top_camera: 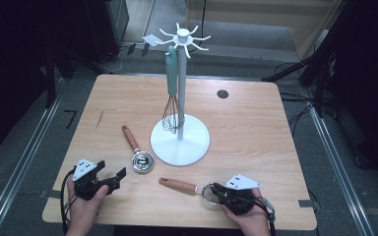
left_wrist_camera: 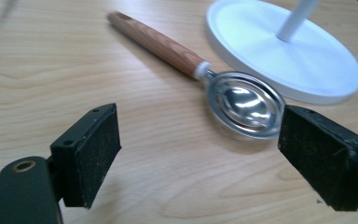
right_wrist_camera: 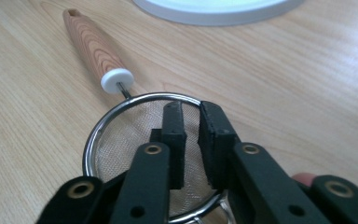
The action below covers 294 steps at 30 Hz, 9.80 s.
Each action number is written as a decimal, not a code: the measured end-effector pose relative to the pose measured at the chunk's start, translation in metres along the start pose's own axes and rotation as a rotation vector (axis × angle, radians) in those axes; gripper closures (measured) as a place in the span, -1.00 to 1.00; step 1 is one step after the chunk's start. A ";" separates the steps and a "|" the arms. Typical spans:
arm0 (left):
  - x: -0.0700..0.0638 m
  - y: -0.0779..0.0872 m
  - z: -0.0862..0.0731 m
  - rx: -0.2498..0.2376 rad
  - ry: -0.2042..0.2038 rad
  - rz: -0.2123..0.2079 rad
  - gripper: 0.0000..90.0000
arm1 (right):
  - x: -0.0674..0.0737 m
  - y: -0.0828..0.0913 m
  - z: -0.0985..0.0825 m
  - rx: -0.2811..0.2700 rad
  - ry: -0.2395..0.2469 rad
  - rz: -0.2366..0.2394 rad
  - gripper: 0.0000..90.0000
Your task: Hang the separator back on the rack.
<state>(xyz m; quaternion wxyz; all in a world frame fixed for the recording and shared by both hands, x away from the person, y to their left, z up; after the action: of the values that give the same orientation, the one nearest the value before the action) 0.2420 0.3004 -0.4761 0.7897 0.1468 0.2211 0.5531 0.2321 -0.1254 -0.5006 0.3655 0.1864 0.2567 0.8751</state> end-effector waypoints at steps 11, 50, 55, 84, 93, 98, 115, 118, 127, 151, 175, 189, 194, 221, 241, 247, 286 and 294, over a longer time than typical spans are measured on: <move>0.016 0.006 -0.003 -0.023 -0.028 0.059 -0.83 | -0.012 0.019 0.023 -0.052 0.075 0.080 0.50; 0.012 0.000 -0.013 -0.026 -0.129 0.071 -0.83 | 0.013 -0.047 0.097 0.487 0.299 0.331 0.43; 0.011 0.001 -0.013 -0.026 -0.130 0.074 -0.83 | 0.015 -0.055 0.097 0.528 0.295 0.352 0.42; 0.011 0.001 -0.013 -0.028 -0.130 0.076 -0.83 | 0.033 -0.058 0.086 0.500 0.358 0.345 0.58; 0.011 0.001 -0.013 -0.030 -0.131 0.075 -0.83 | 0.015 -0.047 0.091 0.403 0.276 0.295 0.58; 0.012 0.001 -0.013 -0.031 -0.126 0.074 -0.83 | 0.007 -0.040 0.091 0.346 0.244 0.273 0.58; 0.012 0.002 -0.013 -0.041 -0.126 0.075 -0.83 | -0.014 -0.023 0.086 0.229 0.177 0.186 0.58; 0.011 0.002 -0.013 -0.051 -0.128 0.078 -0.83 | -0.018 -0.020 0.087 0.205 0.159 0.169 0.58; 0.011 0.003 -0.013 -0.059 -0.132 0.082 -0.83 | -0.028 -0.011 0.086 0.138 0.124 0.117 0.58; 0.011 0.010 -0.006 -0.103 -0.167 0.132 -0.83 | -0.032 0.006 0.092 -0.014 0.018 0.066 0.58; 0.026 0.003 -0.010 -0.069 -0.154 0.161 -0.83 | -0.022 0.032 0.105 -0.237 -0.036 0.062 0.58; 0.023 0.001 -0.010 -0.053 -0.166 0.167 -0.82 | -0.015 0.041 0.120 -0.339 -0.028 0.055 0.58; 0.023 0.001 -0.010 -0.050 -0.168 0.165 -0.82 | -0.012 0.044 0.128 -0.394 0.001 0.047 0.58; 0.022 0.000 -0.010 -0.035 -0.174 0.166 -0.82 | -0.007 0.050 0.158 -0.550 0.035 -0.002 0.58; 0.022 0.001 -0.010 -0.041 -0.177 0.158 -0.81 | -0.003 0.054 0.176 -0.614 0.052 -0.023 0.58; 0.023 0.001 -0.010 -0.043 -0.177 0.159 -0.81 | -0.004 0.057 0.185 -0.642 0.060 -0.048 0.58; 0.023 0.001 -0.010 -0.050 -0.170 0.163 -0.82 | -0.011 0.058 0.208 -0.722 0.049 -0.076 0.58; 0.023 0.001 -0.010 -0.049 -0.171 0.163 -0.82 | -0.012 0.064 0.207 -0.758 0.030 -0.071 0.58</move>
<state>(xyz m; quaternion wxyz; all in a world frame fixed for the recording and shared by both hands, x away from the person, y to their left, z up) 0.2426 0.3220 -0.4888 0.7615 0.1914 0.1268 0.6062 0.3118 -0.1076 -0.2995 0.4349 0.0160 -0.0736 0.8973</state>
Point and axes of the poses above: each handheld gripper's, and its own axes: y roughly backward along the jaws, z roughly out of its top, x roughly to its left, the point moved 1 cm from there along -y, roughly forward along the jaws, and after that the axes turned 3 degrees about -x, right-handed, at the moved point
